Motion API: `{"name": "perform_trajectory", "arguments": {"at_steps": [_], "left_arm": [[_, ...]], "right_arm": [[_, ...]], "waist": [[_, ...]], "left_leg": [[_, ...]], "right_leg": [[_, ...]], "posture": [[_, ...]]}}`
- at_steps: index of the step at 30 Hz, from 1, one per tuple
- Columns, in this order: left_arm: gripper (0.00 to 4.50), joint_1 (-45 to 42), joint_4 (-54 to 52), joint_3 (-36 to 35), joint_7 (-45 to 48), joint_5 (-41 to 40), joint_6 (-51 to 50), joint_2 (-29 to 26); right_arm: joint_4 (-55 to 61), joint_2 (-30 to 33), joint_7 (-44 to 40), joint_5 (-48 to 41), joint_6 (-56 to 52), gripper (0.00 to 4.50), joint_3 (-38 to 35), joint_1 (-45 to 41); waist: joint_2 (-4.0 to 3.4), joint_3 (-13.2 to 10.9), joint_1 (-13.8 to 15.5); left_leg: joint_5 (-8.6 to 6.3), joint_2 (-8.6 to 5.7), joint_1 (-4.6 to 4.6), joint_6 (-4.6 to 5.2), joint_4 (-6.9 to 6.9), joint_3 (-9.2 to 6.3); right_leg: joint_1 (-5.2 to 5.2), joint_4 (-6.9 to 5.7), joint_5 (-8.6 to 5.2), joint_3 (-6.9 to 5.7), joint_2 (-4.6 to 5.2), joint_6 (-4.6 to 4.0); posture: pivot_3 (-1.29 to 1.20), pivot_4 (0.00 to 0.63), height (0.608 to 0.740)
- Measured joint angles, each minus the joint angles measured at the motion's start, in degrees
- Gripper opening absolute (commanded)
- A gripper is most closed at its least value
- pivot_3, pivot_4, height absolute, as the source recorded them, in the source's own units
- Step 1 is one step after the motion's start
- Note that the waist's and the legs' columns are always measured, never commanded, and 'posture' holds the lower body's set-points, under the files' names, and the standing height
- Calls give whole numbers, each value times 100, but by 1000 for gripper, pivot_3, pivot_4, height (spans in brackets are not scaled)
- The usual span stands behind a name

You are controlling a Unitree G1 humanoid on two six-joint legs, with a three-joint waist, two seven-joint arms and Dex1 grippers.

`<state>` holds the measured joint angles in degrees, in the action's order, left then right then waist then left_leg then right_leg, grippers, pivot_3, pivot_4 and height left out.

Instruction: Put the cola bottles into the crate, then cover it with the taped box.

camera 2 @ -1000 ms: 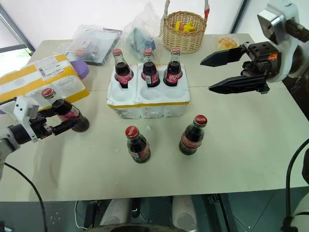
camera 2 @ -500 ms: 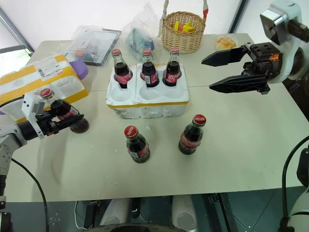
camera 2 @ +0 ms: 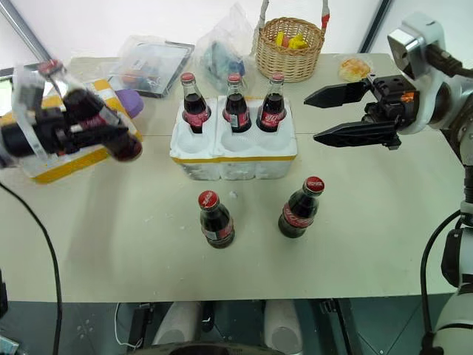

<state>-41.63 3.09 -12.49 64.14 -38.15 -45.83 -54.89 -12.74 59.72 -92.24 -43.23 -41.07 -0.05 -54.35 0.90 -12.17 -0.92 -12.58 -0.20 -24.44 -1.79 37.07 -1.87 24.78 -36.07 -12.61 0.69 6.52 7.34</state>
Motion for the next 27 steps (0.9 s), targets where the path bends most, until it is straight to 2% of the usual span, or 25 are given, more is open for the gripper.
{"name": "perform_trajectory", "arguments": {"at_steps": [6,15,20,27], "left_arm": [[2828,-1346,721,764,214,184,-9,678],[2828,-1957,2487,1841,598,1347,1344,1941],[2828,-2003,3059,2031,850,1823,1918,2138],[2828,-2132,3294,2070,1198,2113,2061,2183]], "right_arm": [[82,-24,125,51,7,4500,-206,258],[350,-24,394,68,-36,4500,-550,684],[627,-16,549,6,-166,4500,-757,952],[758,-27,740,-32,-220,4500,-960,1121]], "waist": [[0,0,1],[1,-1,-22],[2,-1,12],[5,-3,13]], "left_leg": [[0,-1,0,1,3,0],[0,0,0,4,5,0],[0,-1,-3,4,10,0],[-1,-1,-6,4,11,-1]], "right_leg": [[-2,-2,0,1,-1,2],[0,-4,1,1,-3,3],[0,-3,2,2,-2,5],[0,-2,3,2,-2,7]], "posture": [[0,150,737],[0,150,737],[0,150,737],[0,150,737]]}}
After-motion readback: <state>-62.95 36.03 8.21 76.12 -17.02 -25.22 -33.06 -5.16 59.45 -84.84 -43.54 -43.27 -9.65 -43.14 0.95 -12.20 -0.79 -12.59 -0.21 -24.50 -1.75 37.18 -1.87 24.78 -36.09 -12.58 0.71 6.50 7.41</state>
